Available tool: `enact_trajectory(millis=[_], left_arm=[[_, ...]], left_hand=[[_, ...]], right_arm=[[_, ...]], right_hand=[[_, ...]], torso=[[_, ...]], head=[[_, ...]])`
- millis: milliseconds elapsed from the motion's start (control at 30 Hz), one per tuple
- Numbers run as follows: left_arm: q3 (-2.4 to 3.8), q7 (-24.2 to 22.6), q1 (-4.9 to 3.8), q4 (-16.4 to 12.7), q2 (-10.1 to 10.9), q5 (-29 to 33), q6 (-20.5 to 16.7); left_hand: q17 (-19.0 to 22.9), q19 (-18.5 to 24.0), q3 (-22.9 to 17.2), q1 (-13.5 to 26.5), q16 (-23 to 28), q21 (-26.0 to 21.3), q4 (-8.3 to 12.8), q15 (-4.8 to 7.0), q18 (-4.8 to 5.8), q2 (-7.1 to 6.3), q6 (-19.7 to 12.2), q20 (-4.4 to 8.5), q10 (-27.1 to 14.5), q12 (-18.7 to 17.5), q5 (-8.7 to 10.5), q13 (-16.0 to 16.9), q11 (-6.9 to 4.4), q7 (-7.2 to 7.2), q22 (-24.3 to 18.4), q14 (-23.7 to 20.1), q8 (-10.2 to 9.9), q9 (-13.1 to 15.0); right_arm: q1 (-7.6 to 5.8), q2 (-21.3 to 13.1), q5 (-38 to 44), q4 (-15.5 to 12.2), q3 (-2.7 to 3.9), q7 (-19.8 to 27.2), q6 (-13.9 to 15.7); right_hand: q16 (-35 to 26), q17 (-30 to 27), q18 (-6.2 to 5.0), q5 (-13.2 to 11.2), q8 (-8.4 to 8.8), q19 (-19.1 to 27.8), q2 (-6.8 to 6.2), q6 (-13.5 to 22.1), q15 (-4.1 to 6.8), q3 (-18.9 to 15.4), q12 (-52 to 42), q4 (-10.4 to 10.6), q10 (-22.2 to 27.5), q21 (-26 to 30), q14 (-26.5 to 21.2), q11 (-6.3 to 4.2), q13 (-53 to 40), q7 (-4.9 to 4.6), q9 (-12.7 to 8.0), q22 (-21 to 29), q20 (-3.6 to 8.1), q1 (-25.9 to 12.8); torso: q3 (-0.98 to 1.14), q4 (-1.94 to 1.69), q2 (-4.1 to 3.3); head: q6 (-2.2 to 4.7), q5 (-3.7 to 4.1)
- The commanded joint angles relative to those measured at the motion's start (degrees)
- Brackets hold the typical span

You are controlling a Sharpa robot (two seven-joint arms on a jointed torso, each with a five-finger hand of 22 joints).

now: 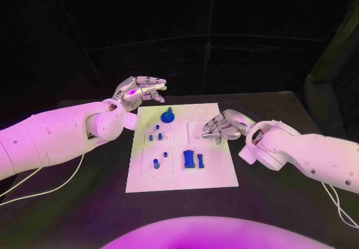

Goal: Assemble the parts on the task board

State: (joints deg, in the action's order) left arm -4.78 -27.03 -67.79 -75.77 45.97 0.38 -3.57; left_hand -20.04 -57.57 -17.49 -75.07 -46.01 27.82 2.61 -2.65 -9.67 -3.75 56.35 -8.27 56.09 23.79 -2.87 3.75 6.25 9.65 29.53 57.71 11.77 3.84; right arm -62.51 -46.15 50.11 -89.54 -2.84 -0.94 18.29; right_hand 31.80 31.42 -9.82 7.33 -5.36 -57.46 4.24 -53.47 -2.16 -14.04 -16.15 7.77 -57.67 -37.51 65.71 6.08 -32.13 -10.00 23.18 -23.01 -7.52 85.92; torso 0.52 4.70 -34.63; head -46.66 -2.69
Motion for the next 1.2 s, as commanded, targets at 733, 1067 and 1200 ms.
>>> enact_trajectory(millis=[733, 1067, 1200], left_arm=[[0.38, -1.9, 1.58, 7.5, -6.1, 3.0, -4.3], [2.17, -2.2, 4.05, -1.3, -4.1, 1.6, -19.0], [3.07, -2.4, 5.29, -5.8, -3.1, 0.9, -26.5]], left_hand=[[20.0, 34.0, 8.9, 33.1, 38.2, -27.8, -2.6, -2.35, 3.54, 3.75, -25.5, -0.66, -23.9, -18.4, 2.87, -3.8, -0.55, -4.85, -22.0, -28.5, -11.8, -3.8], [20.0, 42.0, 11.8, 47.3, 40.8, -27.8, -2.6, 2.65, 5.03, 3.75, -36.0, 2.36, -34.8, -23.8, 2.87, -3.8, -6.25, -9.65, -24.5, -38.4, -11.8, -3.8], [20.0, 44.3, 12.6, 51.3, 41.6, -27.8, -2.6, 2.65, 5.65, 3.75, -38.9, 3.21, -37.9, -23.8, 2.87, -3.8, -6.25, -9.65, -25.3, -41.2, -11.8, -3.8]], right_arm=[[-1.37, 6.7, -32.9, 17.8, 2.07, 23.2, -0.4], [0.70, 3.8, -42.5, 7.6, 2.50, 27.4, 14.2], [1.51, 2.6, -46.3, 3.7, 2.67, 29.1, 20.0]], right_hand=[[-31.8, -31.4, 3.62, -7.3, 5.36, 23.6, 0.39, 23.4, 2.16, 5.8, 16.1, -7.8, 22.9, 31.2, -29.4, -1.30, 32.1, 3.84, -18.2, 23.0, 0.58, -38.9], [-31.8, -31.4, 5.18, -7.3, 5.36, 35.0, -4.24, 33.5, 2.16, 8.5, 16.1, -7.8, 34.6, 33.3, -41.6, -6.08, 32.1, 5.93, -23.2, 23.0, 2.89, -54.7], [-31.8, -31.4, 5.59, -7.3, 5.36, 38.2, -4.24, 36.4, 2.16, 9.4, 16.1, -7.8, 37.9, 37.5, -45.0, -6.08, 32.1, 10.00, -23.2, 23.0, 7.52, -59.1]], torso=[[-0.19, -0.55, 2.60], [-0.49, -4.32, 3.37], [-0.52, -4.70, 3.45]], head=[[6.96, 0.65], [11.80, 2.51], [12.29, 2.69]])
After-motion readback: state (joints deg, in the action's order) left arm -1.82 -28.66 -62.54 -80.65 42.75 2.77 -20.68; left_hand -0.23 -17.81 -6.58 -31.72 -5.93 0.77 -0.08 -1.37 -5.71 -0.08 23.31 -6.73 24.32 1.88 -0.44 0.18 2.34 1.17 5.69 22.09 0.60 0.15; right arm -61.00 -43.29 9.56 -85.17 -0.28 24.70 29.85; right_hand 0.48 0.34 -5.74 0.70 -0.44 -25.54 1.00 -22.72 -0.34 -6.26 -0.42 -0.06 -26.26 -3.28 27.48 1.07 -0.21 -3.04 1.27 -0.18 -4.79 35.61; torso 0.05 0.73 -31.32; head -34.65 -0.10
